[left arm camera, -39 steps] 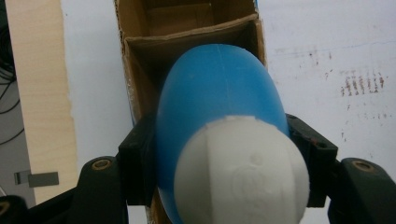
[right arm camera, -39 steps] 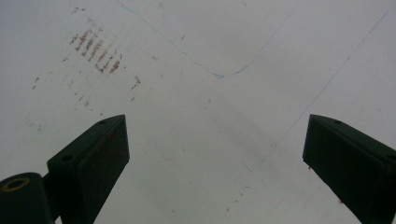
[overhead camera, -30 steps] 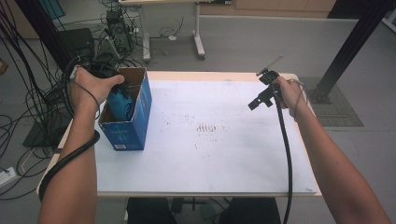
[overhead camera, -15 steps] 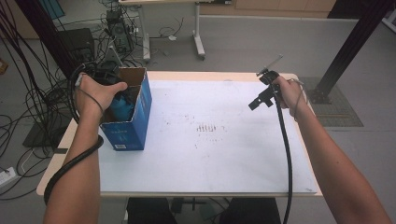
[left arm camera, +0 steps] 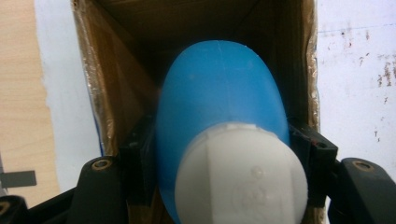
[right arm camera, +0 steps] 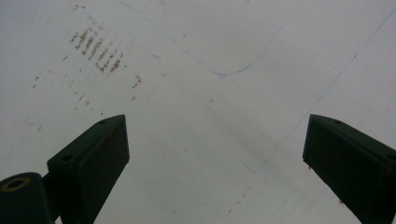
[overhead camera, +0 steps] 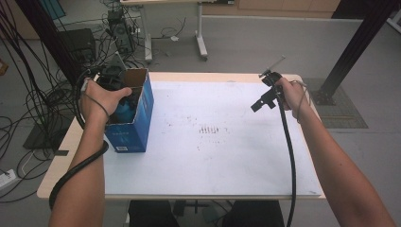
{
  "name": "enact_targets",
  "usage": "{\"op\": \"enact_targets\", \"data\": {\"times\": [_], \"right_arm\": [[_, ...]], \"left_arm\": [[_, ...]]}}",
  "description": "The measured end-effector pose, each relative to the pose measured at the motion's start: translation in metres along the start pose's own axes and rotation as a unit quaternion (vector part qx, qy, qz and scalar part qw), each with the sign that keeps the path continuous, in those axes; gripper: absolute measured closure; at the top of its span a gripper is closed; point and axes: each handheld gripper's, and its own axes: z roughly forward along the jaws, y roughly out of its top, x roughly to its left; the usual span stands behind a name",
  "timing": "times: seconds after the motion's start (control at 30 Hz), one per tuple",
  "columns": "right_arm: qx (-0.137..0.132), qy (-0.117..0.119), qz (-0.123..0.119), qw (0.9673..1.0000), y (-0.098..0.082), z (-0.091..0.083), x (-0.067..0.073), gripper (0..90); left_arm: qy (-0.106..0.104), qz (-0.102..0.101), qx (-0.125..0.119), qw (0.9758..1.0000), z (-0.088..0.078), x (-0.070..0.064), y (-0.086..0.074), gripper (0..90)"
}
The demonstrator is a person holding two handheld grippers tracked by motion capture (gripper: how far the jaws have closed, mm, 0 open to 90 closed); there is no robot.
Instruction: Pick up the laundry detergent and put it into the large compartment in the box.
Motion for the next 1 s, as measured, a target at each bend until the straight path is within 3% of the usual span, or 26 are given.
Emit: {"op": "enact_targets", "data": {"times": [1.0], "right_arm": [[-0.001, 0.003, 0.002, 1.0000, -0.0025, 0.0032, -0.0003, 6.9]], "left_arm": [[0.002, -0.014, -0.012, 0.9998, 0.0085, 0.0009, -0.0052, 37.6]]}}
